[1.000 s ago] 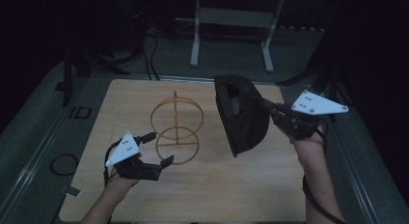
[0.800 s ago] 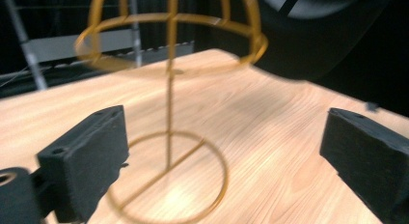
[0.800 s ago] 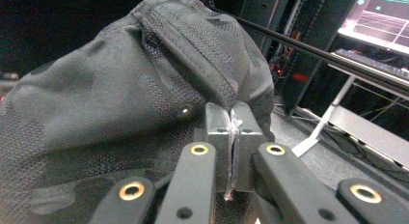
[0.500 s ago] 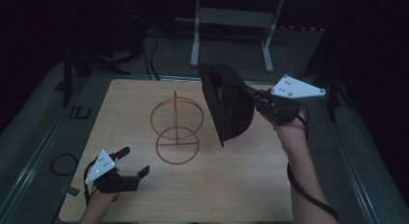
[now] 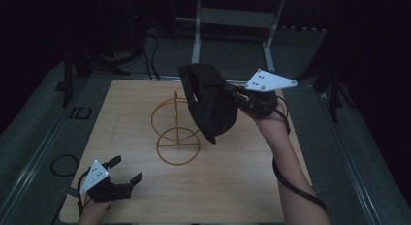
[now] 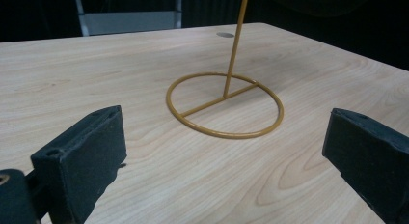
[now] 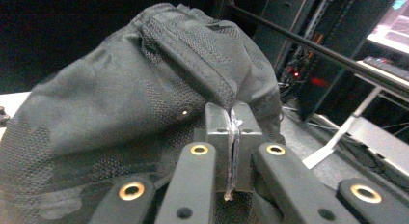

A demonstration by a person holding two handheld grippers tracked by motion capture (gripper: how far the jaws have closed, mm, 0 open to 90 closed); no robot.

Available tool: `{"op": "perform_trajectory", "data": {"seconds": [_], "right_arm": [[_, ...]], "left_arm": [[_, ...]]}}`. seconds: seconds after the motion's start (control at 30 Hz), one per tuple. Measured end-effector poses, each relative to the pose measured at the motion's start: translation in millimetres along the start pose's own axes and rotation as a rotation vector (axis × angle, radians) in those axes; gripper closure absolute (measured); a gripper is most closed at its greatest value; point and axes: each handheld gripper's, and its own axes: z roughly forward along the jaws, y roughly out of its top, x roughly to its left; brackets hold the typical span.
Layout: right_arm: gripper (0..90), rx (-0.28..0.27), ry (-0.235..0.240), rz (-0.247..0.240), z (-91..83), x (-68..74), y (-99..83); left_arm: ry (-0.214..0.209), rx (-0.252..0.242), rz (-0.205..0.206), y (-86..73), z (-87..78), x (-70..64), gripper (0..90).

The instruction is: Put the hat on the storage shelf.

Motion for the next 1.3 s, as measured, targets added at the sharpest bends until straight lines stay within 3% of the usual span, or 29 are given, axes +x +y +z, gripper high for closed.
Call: {"op": "perform_trajectory", "data": {"seconds": [0.4, 0.6, 0.83, 1.0, 1.3], "right_arm": [[88.6, 0.055, 0.108, 0.021, 31.4, 16.0, 1.1], [88.6, 0.102, 0.13, 0.024, 48.9, 22.3, -3.2], [88.2, 0.131, 0.183, 0.061, 67.8, 29.4, -11.4], [87.8, 0.165, 0.197, 0.059, 78.9, 35.4, -14.3], [83.8, 0.17, 0.202, 0.051, 87.2, 41.9, -15.2]], "left_arm": [[-0.009, -0.015, -0.027, -3.8, -1.6, 5.4, 2.2], [-0.013, -0.032, -0.044, -4.1, -2.9, 6.3, 2.2], [-0.019, -0.044, -0.041, -4.0, -4.1, 7.8, 2.2], [-0.009, -0.047, -0.042, -4.5, -3.9, 10.8, 2.2], [-0.01, -0.056, -0.066, -5.7, -5.5, 13.9, 2.2]]}}
